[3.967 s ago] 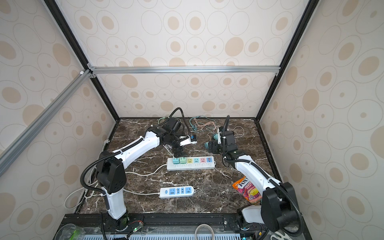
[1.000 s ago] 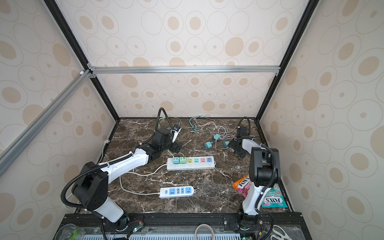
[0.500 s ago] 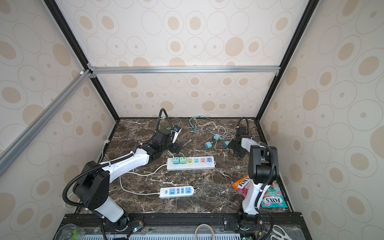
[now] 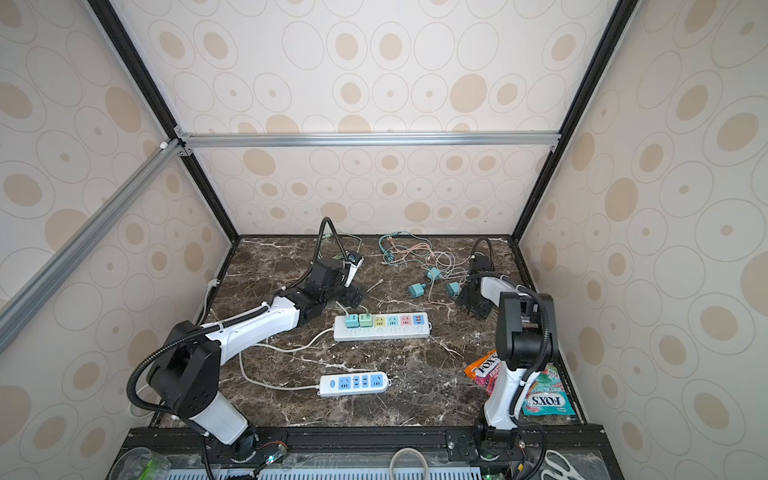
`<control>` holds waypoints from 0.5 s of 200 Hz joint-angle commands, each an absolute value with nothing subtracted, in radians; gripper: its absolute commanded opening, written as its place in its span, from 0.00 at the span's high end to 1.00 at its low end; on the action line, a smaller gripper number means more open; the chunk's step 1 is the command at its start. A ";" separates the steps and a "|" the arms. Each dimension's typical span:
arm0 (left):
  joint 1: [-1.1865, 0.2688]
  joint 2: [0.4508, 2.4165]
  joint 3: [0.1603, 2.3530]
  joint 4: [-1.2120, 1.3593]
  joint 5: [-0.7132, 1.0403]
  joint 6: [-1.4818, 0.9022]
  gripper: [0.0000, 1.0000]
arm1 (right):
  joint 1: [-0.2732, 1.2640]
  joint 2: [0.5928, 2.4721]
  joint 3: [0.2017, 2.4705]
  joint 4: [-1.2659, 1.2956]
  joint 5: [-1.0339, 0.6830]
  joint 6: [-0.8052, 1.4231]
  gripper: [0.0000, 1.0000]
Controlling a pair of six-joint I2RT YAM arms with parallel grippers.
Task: Insert the plug
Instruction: 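Close the right gripper on the pink charger and lift it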
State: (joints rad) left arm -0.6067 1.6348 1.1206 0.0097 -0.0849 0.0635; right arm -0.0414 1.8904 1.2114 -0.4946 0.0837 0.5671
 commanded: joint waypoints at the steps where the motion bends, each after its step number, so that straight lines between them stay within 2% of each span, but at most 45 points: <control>1: -0.602 1.649 1.132 -0.009 -0.083 0.058 0.02 | -0.028 1.868 1.190 -0.543 0.123 0.556 0.37; 100: -0.603 1.643 1.132 -0.022 -0.086 0.060 0.02 | -0.027 1.852 1.165 -0.501 0.165 0.587 0.52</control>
